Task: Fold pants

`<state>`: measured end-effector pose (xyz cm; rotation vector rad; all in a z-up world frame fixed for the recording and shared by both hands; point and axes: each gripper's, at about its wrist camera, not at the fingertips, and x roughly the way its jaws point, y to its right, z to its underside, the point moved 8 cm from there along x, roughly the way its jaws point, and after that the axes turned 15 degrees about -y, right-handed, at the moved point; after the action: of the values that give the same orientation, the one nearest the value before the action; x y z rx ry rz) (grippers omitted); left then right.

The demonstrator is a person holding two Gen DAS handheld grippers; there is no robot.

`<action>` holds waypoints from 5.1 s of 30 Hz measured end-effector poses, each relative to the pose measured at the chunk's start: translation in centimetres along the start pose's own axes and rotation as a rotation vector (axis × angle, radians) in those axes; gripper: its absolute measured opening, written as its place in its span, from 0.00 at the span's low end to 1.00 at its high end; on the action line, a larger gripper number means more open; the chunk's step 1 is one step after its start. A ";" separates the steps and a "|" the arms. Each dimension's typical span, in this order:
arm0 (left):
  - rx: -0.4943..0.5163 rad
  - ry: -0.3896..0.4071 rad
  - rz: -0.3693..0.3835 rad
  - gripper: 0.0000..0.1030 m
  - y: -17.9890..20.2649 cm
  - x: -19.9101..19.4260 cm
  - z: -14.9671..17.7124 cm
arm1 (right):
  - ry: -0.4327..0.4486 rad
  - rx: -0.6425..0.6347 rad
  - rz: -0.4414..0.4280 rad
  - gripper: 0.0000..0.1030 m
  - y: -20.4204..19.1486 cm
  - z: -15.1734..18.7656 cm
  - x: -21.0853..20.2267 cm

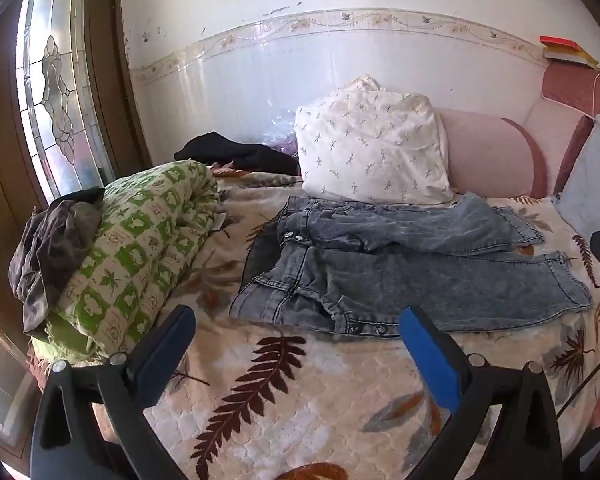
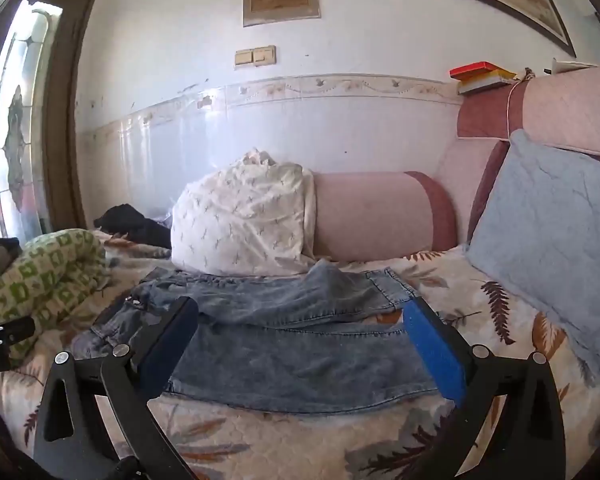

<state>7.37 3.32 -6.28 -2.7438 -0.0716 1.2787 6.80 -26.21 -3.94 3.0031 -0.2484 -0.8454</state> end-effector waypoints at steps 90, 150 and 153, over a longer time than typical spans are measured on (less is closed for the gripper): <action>-0.021 -0.084 -0.028 1.00 -1.3 4.2 1.7 | -0.115 -0.120 0.049 1.00 -2.4 1.9 2.8; 0.009 -0.220 -0.052 1.00 -2.3 15.3 -4.8 | -0.338 0.167 0.140 1.00 8.8 1.1 11.0; 0.038 -0.223 -0.056 1.00 -2.7 15.8 -6.4 | -0.363 0.211 0.133 1.00 11.4 -0.7 11.9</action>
<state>22.46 6.91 -13.87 -2.5381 -0.1410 1.5473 15.48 -39.31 -8.90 2.9480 -0.5684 -1.4267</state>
